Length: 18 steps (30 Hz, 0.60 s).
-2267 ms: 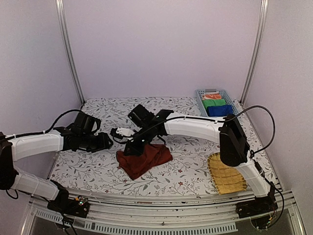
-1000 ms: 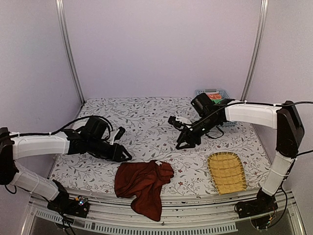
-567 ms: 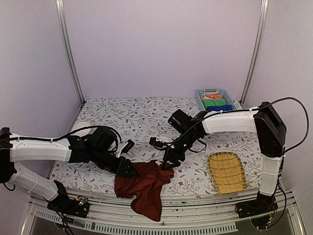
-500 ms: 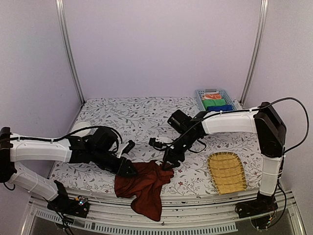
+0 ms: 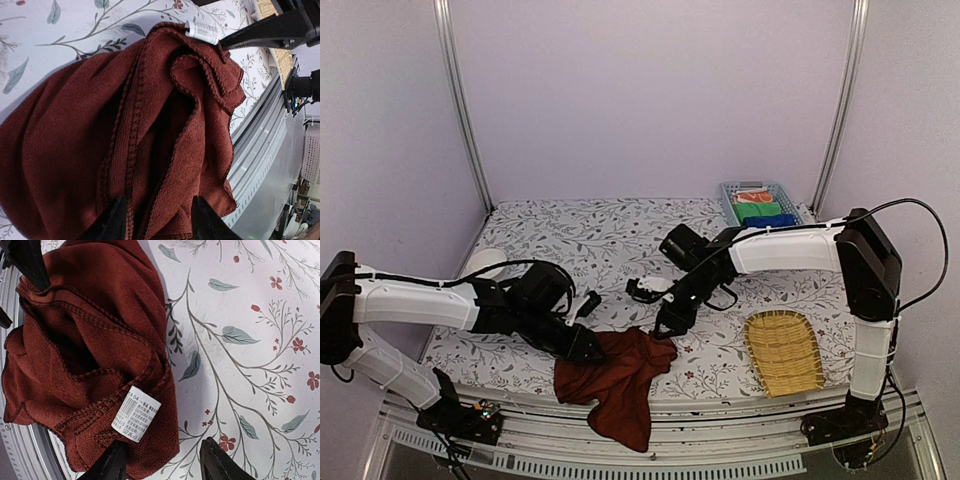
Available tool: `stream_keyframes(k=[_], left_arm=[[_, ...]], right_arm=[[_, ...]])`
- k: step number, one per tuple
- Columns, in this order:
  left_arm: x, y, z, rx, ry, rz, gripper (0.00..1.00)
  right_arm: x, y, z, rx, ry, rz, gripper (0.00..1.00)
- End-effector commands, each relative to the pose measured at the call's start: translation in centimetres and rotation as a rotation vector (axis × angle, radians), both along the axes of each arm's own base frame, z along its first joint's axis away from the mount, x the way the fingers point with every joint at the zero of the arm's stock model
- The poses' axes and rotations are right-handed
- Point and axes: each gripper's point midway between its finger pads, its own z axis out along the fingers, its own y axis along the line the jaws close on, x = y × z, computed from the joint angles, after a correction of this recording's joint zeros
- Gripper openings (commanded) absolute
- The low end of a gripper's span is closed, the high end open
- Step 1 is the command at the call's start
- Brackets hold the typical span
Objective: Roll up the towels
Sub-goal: Put down the towel at the center of the board.
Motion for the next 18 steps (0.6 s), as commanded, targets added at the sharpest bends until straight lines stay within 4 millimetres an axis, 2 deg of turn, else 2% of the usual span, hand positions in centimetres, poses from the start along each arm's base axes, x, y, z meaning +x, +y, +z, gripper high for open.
stream_keyframes(k=[1,5,7,9,13,16,18], left_arm=[[0.3,-0.8,0.6,-0.015,-0.031,-0.01,0.47],[0.4,-0.8,0.6,-0.019,-0.035,-0.01,0.47],[0.4,-0.8,0.5,-0.016,-0.036,-0.008,0.47],[0.4,-0.8,0.4,-0.014,-0.033,-0.009,0.47],[0.4,-0.8,0.2,-0.01,-0.032,-0.01,0.47],[0.4,-0.9,0.2,-0.009,-0.031,-0.011,0.47],[0.5,-0.9,0.2,-0.008,-0.03,-0.009,0.47]], right_arm=[[3.6,-0.9,1.2,0.0,-0.074,-0.103,0.49],[6.3,-2.9,1.7,0.013,-0.066,-0.196,0.44],[6.3,-2.9,2.3,0.037,-0.048,-0.201,0.43],[4.9,-2.1,3.7,0.105,-0.016,-0.151,0.44],[1.4,-0.9,5.6,0.197,0.037,-0.039,0.53],[-0.4,-0.1,5.4,0.192,0.038,0.015,0.6],[-0.6,0.3,4.7,0.168,0.032,0.02,0.62]])
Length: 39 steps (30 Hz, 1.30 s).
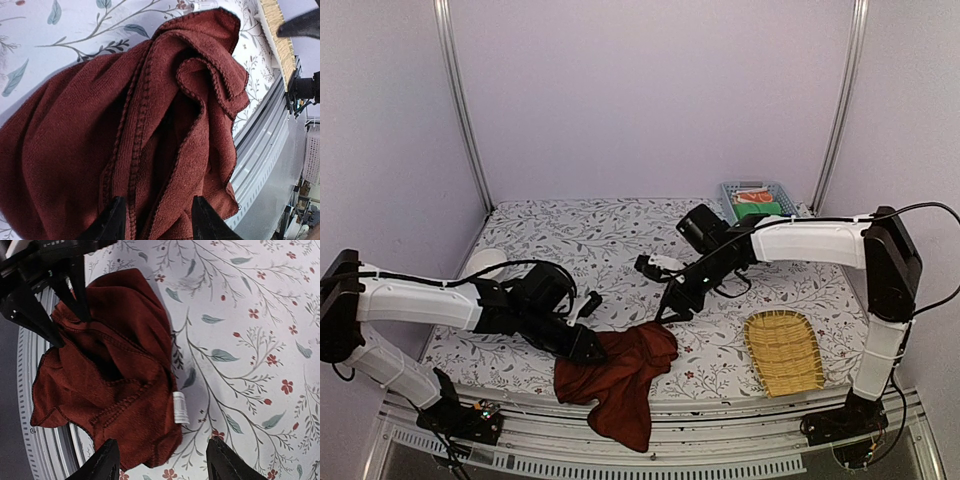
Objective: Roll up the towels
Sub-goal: Put down the towel at the center of the board, then flatten out the towel at the center of the board.
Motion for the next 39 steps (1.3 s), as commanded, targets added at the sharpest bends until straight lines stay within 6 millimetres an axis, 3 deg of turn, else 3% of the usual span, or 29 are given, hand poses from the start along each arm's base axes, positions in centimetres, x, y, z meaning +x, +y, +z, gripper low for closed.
stream_keyframes(k=[1,9,16,22,25,29,33,34,36,39], left_arm=[[0.2,-0.8,0.5,-0.013,-0.025,-0.015,0.47],[0.2,-0.7,0.7,-0.015,-0.028,-0.01,0.47],[0.5,0.1,0.0,0.028,-0.04,0.014,0.48],[1.6,1.6,-0.8,0.134,-0.076,0.067,0.47],[2.4,2.3,-0.5,0.169,-0.116,0.094,0.51],[3.4,2.2,0.9,0.141,-0.188,0.113,0.53],[4.2,1.7,2.7,0.079,-0.259,0.126,0.55],[4.4,1.6,3.1,0.065,-0.277,0.133,0.55],[4.7,1.5,4.0,0.035,-0.309,0.144,0.55],[4.9,1.4,5.1,-0.011,-0.344,0.151,0.55]], right_arm=[[-2.1,1.4,-0.1,0.013,0.003,0.07,0.62],[-0.2,1.0,-4.5,-0.122,0.025,-0.025,0.57],[-0.3,1.3,-3.6,-0.099,0.03,-0.028,0.47],[0.5,1.2,-1.7,-0.067,0.011,-0.037,0.07],[2.5,1.3,2.0,-0.026,-0.052,-0.043,0.03],[4.0,2.6,13.4,0.165,-0.231,0.003,0.03],[2.8,2.9,24.8,0.38,-0.396,0.055,0.03],[2.3,2.6,26.7,0.416,-0.421,0.066,0.03],[2.0,2.3,29.0,0.459,-0.463,0.065,0.03],[2.2,1.8,29.2,0.441,-0.485,0.046,0.03]])
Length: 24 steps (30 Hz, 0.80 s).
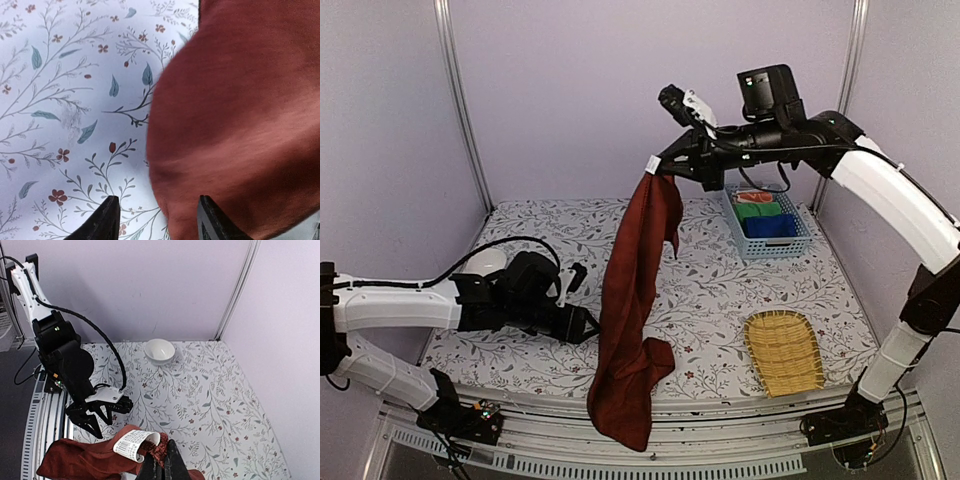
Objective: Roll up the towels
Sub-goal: Flatten out the towel at the center of the board.
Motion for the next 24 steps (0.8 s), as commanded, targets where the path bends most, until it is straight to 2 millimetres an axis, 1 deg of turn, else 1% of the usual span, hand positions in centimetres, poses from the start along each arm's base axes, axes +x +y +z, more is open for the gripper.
stream_keyframes(k=[1,4,7,11,14,16,17,19,22,24], left_arm=[[0.5,-0.6,2.2,-0.074,-0.101,-0.007,0.55],[0.5,-0.9,2.3,-0.096,-0.106,-0.012,0.55],[0.0,-1.9,1.5,-0.103,-0.08,-0.047,0.55],[-2.3,-4.2,0.0,-0.085,-0.041,-0.173,0.55],[-4.8,-4.5,-1.4,-0.059,0.015,-0.21,0.54],[-6.7,-3.7,-2.7,-0.012,0.059,-0.199,0.54],[-8.1,-3.6,-3.2,0.001,0.075,-0.216,0.54],[-9.9,-3.6,-3.6,0.008,0.097,-0.238,0.54],[-11.3,-4.0,-4.5,0.039,0.118,-0.273,0.55],[-11.6,-4.0,-5.7,0.113,0.137,-0.266,0.55]], right_arm=[[-0.1,-0.3,-1.0,-0.04,-0.004,-0.004,0.03],[1.9,-1.1,-3.5,-0.112,-0.026,-0.099,0.03],[5.0,-2.9,-5.5,-0.148,-0.002,-0.199,0.02],[8.1,-5.9,-7.2,-0.146,0.085,-0.295,0.02],[9.3,-7.5,-8.5,-0.163,0.115,-0.337,0.02],[10.1,-8.8,-9.3,-0.178,0.118,-0.374,0.02],[10.5,-9.5,-9.8,-0.184,0.123,-0.392,0.03],[11.5,-11.0,-10.1,-0.172,0.14,-0.425,0.03],[12.3,-12.6,-10.3,-0.148,0.174,-0.452,0.03],[12.4,-12.9,-10.4,-0.146,0.178,-0.462,0.02]])
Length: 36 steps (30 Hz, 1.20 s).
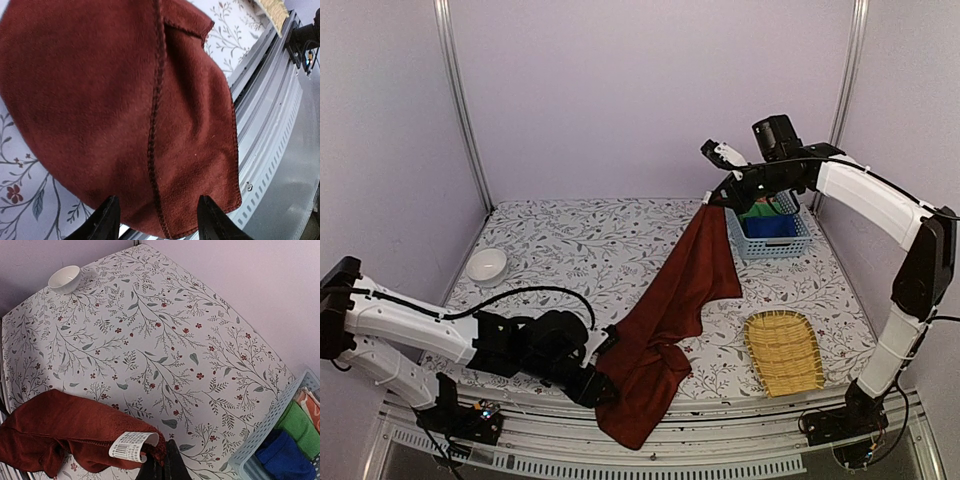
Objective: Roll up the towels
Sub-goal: Flatten out the towel at the center of the board.
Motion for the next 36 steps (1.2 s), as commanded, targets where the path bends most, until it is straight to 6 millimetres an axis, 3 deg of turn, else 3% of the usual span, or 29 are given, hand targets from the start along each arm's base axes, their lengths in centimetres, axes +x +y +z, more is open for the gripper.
stream_keyframes(k=[1,4,8,11,17,19,22,26,28,30,36], left_arm=[[-0.7,0.4,-2.4,0.15,0.025,0.034,0.53],[-0.5,1.3,-3.9,0.361,-0.051,0.113,0.52],[-1.7,1.3,-5.6,0.526,-0.075,0.137,0.53],[-1.3,1.8,-5.6,0.606,-0.123,0.177,0.39],[2.0,3.0,-0.1,0.486,-0.203,0.276,0.26],[3.8,3.8,2.2,0.39,-0.196,0.319,0.02],[7.1,4.9,5.7,0.221,-0.212,0.359,0.0],[12.2,7.5,13.8,0.021,-0.341,0.46,0.0],[13.4,8.4,17.0,-0.042,-0.38,0.484,0.0],[13.4,8.6,17.5,-0.051,-0.379,0.469,0.0],[12.6,8.6,14.3,0.064,-0.319,0.386,0.0]], right_arm=[[0.2,-1.3,2.1,0.057,-0.032,-0.034,0.02],[-0.3,-1.4,2.0,0.065,-0.023,-0.026,0.03],[-0.7,-1.5,1.8,0.066,-0.022,-0.024,0.03],[-0.6,-1.6,2.1,0.069,-0.029,-0.024,0.03],[0.4,-3.4,2.9,0.066,-0.056,-0.073,0.03],[1.3,-4.7,3.4,0.07,-0.068,-0.103,0.03],[2.7,-6.5,4.6,0.09,-0.086,-0.142,0.02],[4.1,-8.5,7.4,0.121,-0.135,-0.184,0.02],[3.9,-8.7,8.7,0.138,-0.151,-0.177,0.03],[3.5,-8.8,9.1,0.141,-0.156,-0.176,0.03],[1.9,-8.6,8.4,0.152,-0.126,-0.14,0.02]])
